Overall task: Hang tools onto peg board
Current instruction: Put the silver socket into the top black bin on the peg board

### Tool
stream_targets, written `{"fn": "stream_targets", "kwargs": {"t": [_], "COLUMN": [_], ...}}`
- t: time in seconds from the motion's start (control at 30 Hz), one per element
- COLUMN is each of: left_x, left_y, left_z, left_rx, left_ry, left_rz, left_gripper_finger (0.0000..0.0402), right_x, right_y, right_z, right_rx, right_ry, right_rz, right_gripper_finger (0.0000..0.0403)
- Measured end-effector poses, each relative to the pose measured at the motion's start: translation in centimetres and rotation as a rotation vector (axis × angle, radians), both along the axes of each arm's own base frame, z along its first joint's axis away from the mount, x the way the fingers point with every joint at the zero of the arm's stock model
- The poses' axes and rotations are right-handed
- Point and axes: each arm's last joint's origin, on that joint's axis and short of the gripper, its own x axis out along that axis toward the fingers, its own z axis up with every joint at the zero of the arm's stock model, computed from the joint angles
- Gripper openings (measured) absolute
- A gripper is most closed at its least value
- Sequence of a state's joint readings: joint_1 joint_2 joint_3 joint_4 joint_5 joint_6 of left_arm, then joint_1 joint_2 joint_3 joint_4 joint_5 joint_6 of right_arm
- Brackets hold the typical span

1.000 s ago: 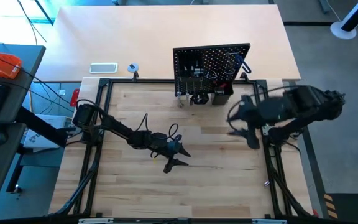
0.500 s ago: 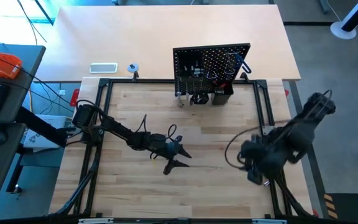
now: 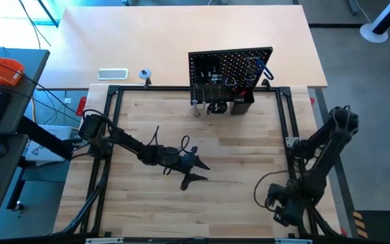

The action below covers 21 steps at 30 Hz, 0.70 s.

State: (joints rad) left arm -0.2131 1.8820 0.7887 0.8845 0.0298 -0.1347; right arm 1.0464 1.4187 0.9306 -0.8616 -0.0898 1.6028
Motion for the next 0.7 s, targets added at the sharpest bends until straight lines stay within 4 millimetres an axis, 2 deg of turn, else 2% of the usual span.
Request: {"fn": "stream_targets", "kwargs": {"t": [0.27, 0.53, 0.7], "left_x": [0.0, 0.0, 0.0], "left_y": [-0.1, -0.1, -0.1], "left_z": [-0.1, -0.1, -0.1], "left_rx": [-0.013, -0.035, -0.037], "left_ry": [0.002, 0.006, 0.008], "left_rz": [0.035, 0.053, 0.053], "left_gripper_finger": [0.0197, 0.0197, 0.0197], "right_x": [-0.8, -1.4, -1.4], "right_y": [1.8, 1.7, 1.7], "right_z": [-2.9, -5.8, -7.1], "right_rx": [-0.080, -0.208, -0.252], "right_ry": [0.154, 0.359, 0.408], "right_rz": [0.078, 0.239, 0.357], "right_gripper_finger": [0.0222, 0.0222, 0.0222]}}
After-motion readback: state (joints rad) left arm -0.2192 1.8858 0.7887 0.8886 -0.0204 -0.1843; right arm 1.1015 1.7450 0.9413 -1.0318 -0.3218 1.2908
